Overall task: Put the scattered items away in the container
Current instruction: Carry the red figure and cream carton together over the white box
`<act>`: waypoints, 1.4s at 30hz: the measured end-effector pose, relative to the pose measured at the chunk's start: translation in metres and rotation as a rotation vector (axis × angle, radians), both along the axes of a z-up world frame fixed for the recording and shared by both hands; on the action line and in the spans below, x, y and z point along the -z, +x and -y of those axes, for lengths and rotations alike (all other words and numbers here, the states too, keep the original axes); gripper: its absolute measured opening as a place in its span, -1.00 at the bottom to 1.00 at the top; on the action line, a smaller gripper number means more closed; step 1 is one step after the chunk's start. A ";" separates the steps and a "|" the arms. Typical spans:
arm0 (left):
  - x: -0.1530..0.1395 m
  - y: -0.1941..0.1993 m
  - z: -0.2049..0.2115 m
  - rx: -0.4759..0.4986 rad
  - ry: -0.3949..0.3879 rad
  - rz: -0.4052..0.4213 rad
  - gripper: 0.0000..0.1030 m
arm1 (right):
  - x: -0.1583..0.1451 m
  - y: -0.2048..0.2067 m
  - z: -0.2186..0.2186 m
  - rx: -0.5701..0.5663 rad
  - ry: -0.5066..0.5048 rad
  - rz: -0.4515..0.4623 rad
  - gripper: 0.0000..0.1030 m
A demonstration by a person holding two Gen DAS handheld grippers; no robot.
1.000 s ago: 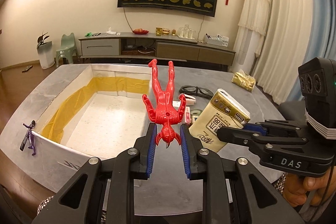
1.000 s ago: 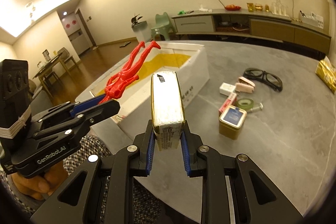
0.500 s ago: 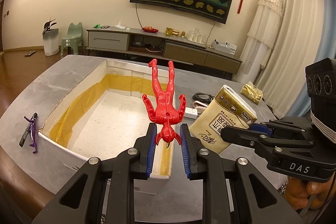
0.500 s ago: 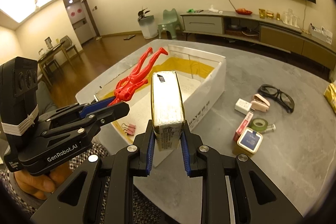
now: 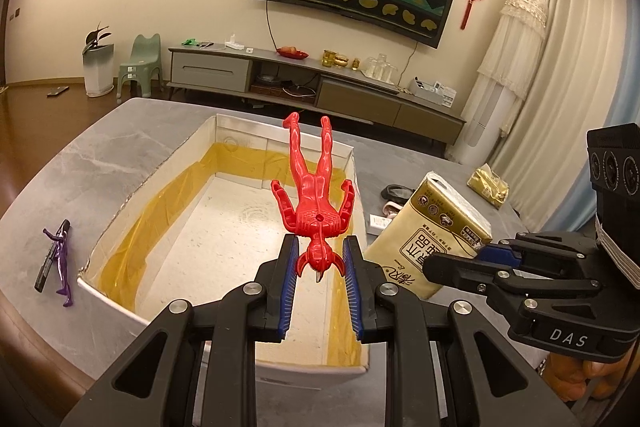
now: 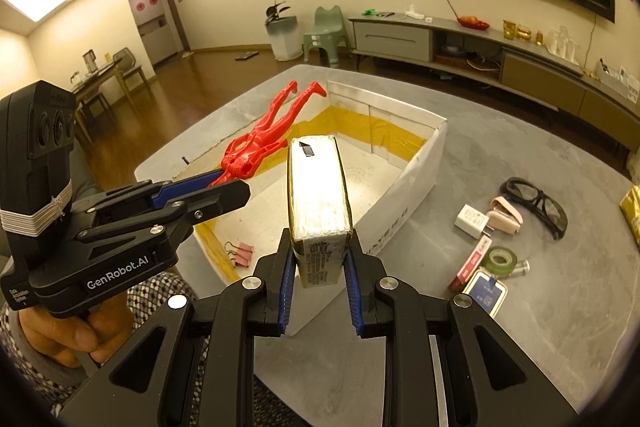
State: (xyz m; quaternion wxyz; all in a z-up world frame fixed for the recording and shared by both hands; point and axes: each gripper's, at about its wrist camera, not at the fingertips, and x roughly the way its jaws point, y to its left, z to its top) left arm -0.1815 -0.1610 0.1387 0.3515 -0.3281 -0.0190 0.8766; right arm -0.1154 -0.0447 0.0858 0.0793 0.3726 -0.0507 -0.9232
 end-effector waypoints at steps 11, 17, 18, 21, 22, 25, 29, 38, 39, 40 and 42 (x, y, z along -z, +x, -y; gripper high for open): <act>-0.006 -0.028 0.003 -0.003 -0.007 0.009 -0.54 | -0.001 -0.034 0.006 -0.023 0.029 0.019 -0.52; -0.006 -0.046 0.001 -0.005 -0.028 0.027 -0.54 | -0.002 -0.056 0.010 -0.039 0.043 0.039 -0.52; -0.005 -0.049 0.000 -0.005 -0.032 0.033 -0.54 | -0.001 -0.059 0.011 -0.042 0.047 0.043 -0.52; -0.001 -0.058 -0.001 -0.004 -0.046 0.049 -0.54 | -0.001 -0.070 0.015 -0.047 0.062 0.052 -0.52; 0.000 -0.061 -0.001 -0.003 -0.052 0.051 -0.54 | -0.001 -0.073 0.015 -0.047 0.065 0.055 -0.52; 0.003 -0.068 -0.001 -0.004 -0.067 0.059 -0.54 | 0.000 -0.083 0.015 -0.048 0.072 0.067 -0.52; 0.006 -0.076 -0.002 -0.001 -0.083 0.073 -0.54 | 0.003 -0.095 0.015 -0.043 0.084 0.085 -0.52; 0.015 -0.101 -0.010 0.038 -0.104 0.162 -0.54 | 0.011 -0.126 0.005 -0.032 0.067 0.150 -0.52; 0.016 -0.103 -0.011 0.040 -0.110 0.166 -0.54 | 0.011 -0.129 0.004 -0.031 0.065 0.157 -0.52; 0.016 -0.106 -0.013 0.043 -0.115 0.171 -0.54 | 0.012 -0.134 0.003 -0.031 0.064 0.165 -0.52; 0.016 -0.111 -0.016 0.050 -0.126 0.183 -0.54 | 0.015 -0.141 0.001 -0.033 0.067 0.177 -0.52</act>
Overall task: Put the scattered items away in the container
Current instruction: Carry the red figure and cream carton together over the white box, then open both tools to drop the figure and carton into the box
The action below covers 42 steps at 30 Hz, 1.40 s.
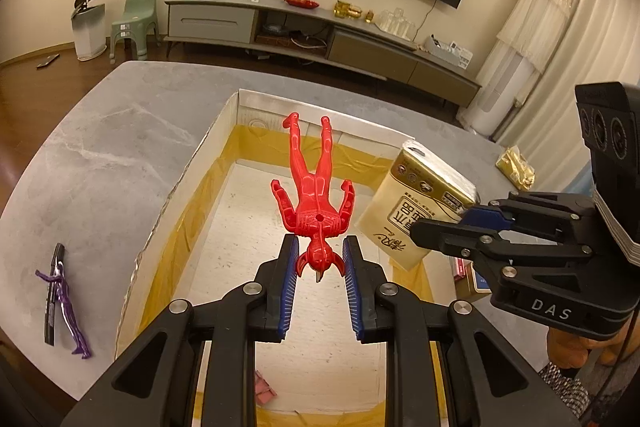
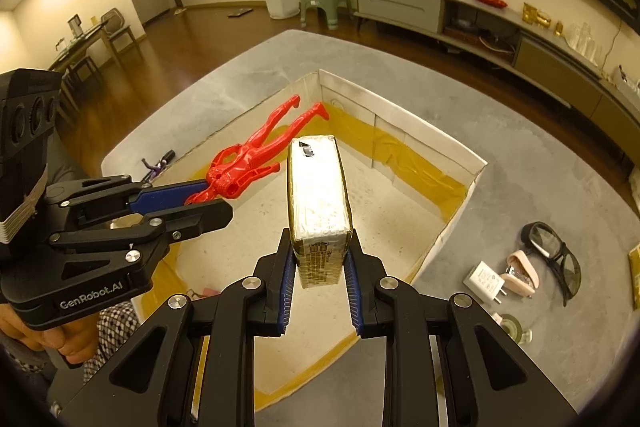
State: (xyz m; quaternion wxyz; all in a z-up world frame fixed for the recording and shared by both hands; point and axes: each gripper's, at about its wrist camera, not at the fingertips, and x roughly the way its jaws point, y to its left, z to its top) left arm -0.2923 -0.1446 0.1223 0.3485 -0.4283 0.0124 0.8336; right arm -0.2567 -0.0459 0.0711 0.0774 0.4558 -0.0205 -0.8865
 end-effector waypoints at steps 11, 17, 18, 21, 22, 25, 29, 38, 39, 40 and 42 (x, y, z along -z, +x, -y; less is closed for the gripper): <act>0.017 -0.028 -0.016 0.002 -0.071 0.084 -0.54 | 0.020 -0.038 -0.007 -0.009 0.065 0.080 -0.52; 0.025 -0.043 -0.023 -0.004 -0.093 0.133 -0.54 | 0.032 -0.059 -0.008 -0.023 0.101 0.125 -0.52; 0.026 -0.045 -0.024 -0.007 -0.095 0.140 -0.54 | 0.033 -0.063 -0.008 -0.026 0.109 0.130 -0.52; 0.031 -0.051 -0.029 -0.013 -0.103 0.161 -0.54 | 0.038 -0.073 -0.009 -0.029 0.129 0.150 -0.52; 0.034 -0.054 -0.030 -0.018 -0.104 0.170 -0.54 | 0.039 -0.075 -0.009 -0.029 0.132 0.156 -0.52; 0.041 -0.063 -0.033 -0.037 -0.111 0.191 -0.54 | 0.045 -0.083 -0.012 -0.026 0.144 0.178 -0.52; 0.050 -0.072 -0.037 -0.068 -0.127 0.210 -0.54 | 0.052 -0.094 -0.015 -0.023 0.159 0.202 -0.48; 0.049 -0.076 -0.035 -0.087 -0.140 0.259 -0.29 | 0.048 -0.091 -0.026 0.009 0.123 0.181 -0.35; 0.047 -0.075 -0.032 -0.090 -0.137 0.261 -0.29 | 0.047 -0.089 -0.026 0.007 0.119 0.180 -0.35; 0.045 -0.074 -0.030 -0.093 -0.138 0.260 -0.29 | 0.045 -0.086 -0.025 0.003 0.116 0.179 -0.35; 0.041 -0.071 -0.026 -0.092 -0.138 0.257 -0.29 | 0.043 -0.081 -0.024 -0.009 0.113 0.180 -0.35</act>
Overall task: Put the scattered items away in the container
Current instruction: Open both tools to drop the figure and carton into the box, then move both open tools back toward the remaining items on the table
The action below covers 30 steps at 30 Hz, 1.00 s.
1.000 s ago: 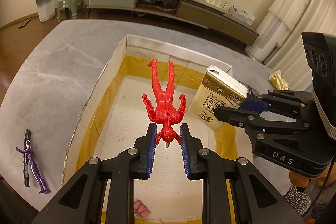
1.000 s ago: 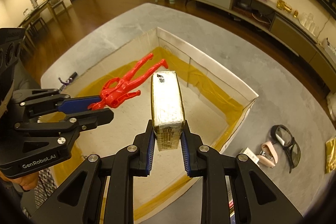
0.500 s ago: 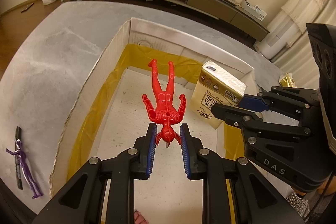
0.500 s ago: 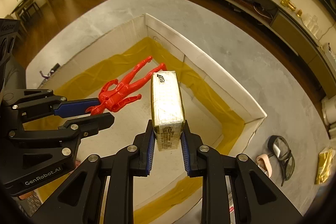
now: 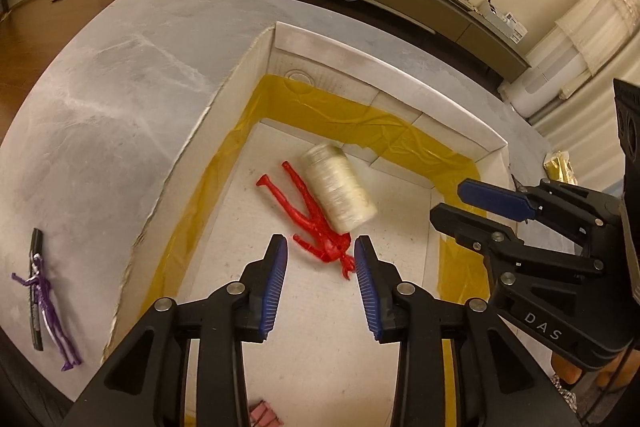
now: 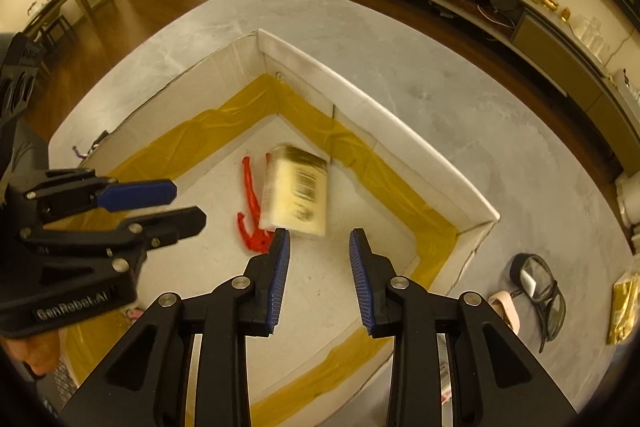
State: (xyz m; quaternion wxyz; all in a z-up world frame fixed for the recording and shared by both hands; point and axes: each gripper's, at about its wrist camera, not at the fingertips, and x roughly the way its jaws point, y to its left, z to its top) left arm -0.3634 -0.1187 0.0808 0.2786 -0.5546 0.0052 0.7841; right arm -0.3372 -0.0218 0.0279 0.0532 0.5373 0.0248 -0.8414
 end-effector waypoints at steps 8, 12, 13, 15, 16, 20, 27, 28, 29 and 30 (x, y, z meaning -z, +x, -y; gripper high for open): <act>-0.022 0.032 0.004 0.065 -0.029 -0.051 -0.29 | -0.014 0.030 0.016 -0.070 0.005 -0.001 -0.35; -0.032 0.050 0.002 0.086 -0.049 -0.091 -0.29 | -0.018 0.045 0.022 -0.092 0.003 0.000 -0.35; -0.034 0.054 0.003 0.089 -0.051 -0.096 -0.29 | -0.019 0.049 0.023 -0.096 0.002 0.000 -0.35; -0.037 0.061 0.004 0.093 -0.054 -0.103 -0.29 | -0.020 0.057 0.026 -0.104 0.001 0.001 -0.35; -0.038 0.065 0.004 0.096 -0.056 -0.107 -0.29 | -0.021 0.060 0.027 -0.107 0.000 0.000 -0.35; -0.044 0.083 0.007 0.108 -0.064 -0.123 -0.28 | -0.026 0.078 0.031 -0.122 -0.003 -0.009 -0.35; -0.052 0.111 0.009 0.131 -0.077 -0.140 -0.25 | -0.033 0.108 0.032 -0.135 -0.015 -0.031 -0.35; -0.053 0.115 0.009 0.135 -0.078 -0.141 -0.25 | -0.034 0.111 0.032 -0.136 -0.018 -0.034 -0.35; -0.054 0.119 0.009 0.139 -0.080 -0.143 -0.25 | -0.034 0.115 0.032 -0.137 -0.023 -0.037 -0.35; -0.055 0.122 0.008 0.143 -0.083 -0.148 -0.25 | -0.035 0.118 0.031 -0.136 -0.028 -0.041 -0.35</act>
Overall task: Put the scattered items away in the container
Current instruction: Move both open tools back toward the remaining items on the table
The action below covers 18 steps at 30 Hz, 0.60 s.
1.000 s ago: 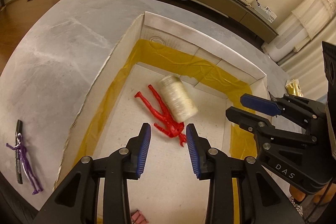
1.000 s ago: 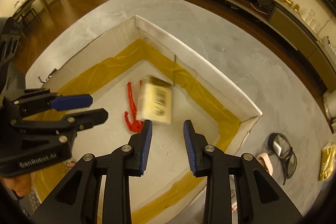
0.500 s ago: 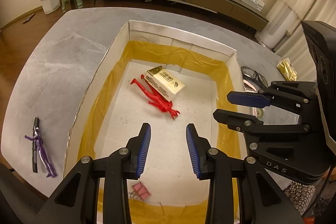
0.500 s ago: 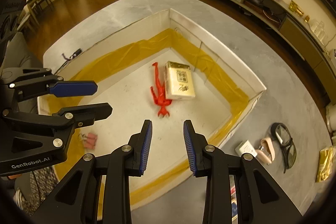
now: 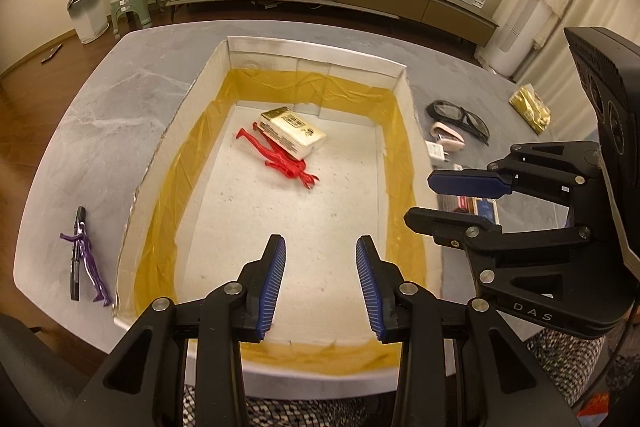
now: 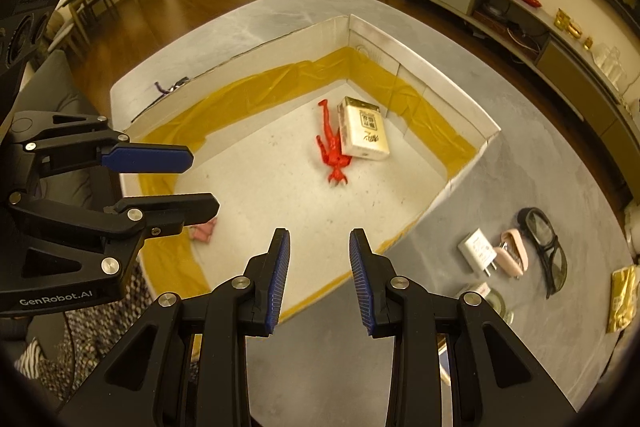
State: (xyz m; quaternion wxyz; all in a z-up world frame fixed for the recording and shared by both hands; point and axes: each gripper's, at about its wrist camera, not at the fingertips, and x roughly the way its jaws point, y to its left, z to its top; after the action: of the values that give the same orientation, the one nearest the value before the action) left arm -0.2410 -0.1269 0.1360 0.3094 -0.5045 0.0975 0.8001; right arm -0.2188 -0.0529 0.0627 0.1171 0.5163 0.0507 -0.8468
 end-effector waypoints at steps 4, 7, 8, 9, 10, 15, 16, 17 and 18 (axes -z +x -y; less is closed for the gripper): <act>-0.005 0.015 -0.003 0.018 -0.004 -0.020 -0.25 | -0.001 0.014 -0.005 0.008 -0.031 -0.009 -0.35; -0.008 0.025 -0.007 0.031 -0.005 -0.032 -0.25 | 0.000 0.024 -0.008 0.014 -0.054 -0.014 -0.35; -0.009 0.028 -0.008 0.036 -0.007 -0.035 -0.25 | 0.000 0.027 -0.009 0.014 -0.061 -0.016 -0.35; -0.010 0.032 -0.009 0.040 -0.009 -0.039 -0.25 | 0.000 0.031 -0.010 0.013 -0.066 -0.018 -0.35; -0.010 0.035 -0.010 0.044 -0.009 -0.042 -0.25 | 0.000 0.034 -0.011 0.011 -0.071 -0.020 -0.35; -0.015 0.050 -0.013 0.052 -0.004 -0.055 -0.25 | 0.000 0.047 -0.014 0.011 -0.089 -0.028 -0.35; -0.015 0.053 -0.014 0.053 -0.003 -0.057 -0.25 | 0.001 0.049 -0.015 0.012 -0.092 -0.029 -0.35; -0.016 0.056 -0.014 0.054 -0.003 -0.059 -0.24 | 0.001 0.053 -0.015 0.012 -0.096 -0.031 -0.35; -0.017 0.059 -0.014 0.056 -0.002 -0.060 -0.24 | 0.001 0.056 -0.016 0.012 -0.100 -0.033 -0.35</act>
State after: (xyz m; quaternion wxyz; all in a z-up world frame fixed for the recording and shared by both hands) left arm -0.1821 -0.1127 0.1528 0.3282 -0.4779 0.1216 0.8057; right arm -0.1627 -0.0366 0.0614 0.1371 0.4961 0.0070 -0.8573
